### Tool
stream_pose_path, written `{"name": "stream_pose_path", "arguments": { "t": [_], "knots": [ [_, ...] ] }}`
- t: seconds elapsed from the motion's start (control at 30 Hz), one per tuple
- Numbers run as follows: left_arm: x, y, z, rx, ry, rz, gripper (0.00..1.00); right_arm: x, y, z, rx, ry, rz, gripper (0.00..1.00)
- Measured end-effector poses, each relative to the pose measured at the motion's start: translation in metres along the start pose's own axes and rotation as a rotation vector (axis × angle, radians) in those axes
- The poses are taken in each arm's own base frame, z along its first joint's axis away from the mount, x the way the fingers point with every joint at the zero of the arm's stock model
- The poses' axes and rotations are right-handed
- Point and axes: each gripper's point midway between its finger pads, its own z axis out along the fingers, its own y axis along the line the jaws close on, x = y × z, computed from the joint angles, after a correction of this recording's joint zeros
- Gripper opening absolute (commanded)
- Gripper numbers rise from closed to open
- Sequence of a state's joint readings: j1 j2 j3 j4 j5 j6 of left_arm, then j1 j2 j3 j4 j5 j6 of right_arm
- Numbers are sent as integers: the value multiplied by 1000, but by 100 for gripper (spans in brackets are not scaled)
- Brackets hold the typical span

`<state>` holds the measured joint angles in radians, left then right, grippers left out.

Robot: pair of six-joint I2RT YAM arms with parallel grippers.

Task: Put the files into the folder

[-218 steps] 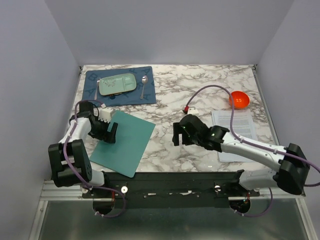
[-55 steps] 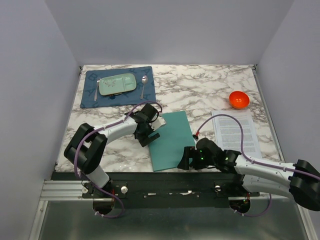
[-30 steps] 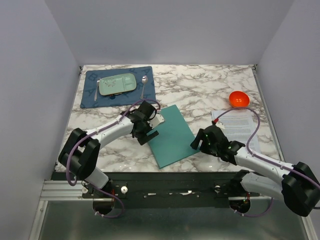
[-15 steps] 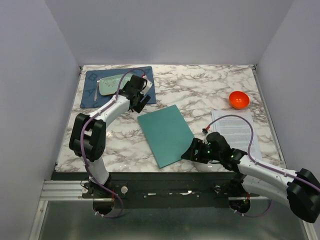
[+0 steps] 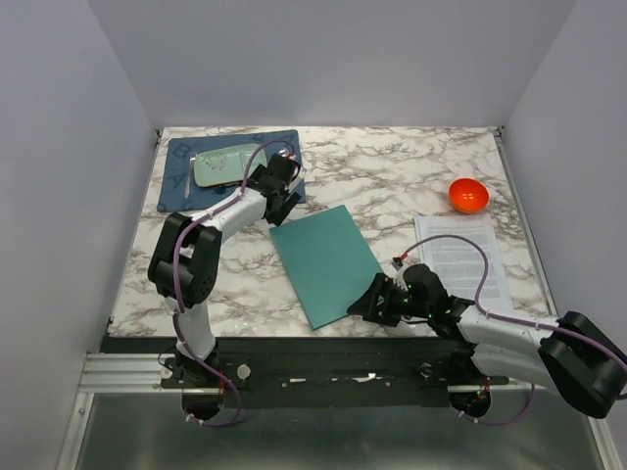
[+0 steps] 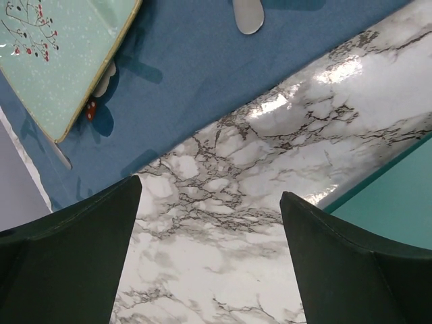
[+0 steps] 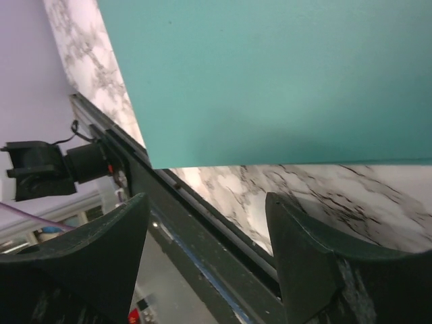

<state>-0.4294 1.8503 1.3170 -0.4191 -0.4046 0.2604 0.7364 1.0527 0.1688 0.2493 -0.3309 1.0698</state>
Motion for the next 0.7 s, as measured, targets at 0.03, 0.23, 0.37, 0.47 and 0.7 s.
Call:
{"name": "stream_pose_path", "arguments": {
  "t": [0.03, 0.23, 0.37, 0.47, 0.7],
  "knots": [
    [0, -2, 0, -2, -2, 4, 99, 1, 2, 2, -8, 5, 5, 78],
    [19, -18, 5, 16, 32, 34, 99, 3, 6, 10, -29, 28, 42, 77],
    [32, -24, 8, 25, 58, 47, 99, 2, 7, 12, -23, 23, 67, 79],
    [42, -28, 10, 30, 75, 56, 99, -4, 6, 12, 4, -6, 77, 79],
    [54, -28, 3, 23, 61, 49, 99, -19, 1, 9, 52, -90, 79, 75]
  ]
}}
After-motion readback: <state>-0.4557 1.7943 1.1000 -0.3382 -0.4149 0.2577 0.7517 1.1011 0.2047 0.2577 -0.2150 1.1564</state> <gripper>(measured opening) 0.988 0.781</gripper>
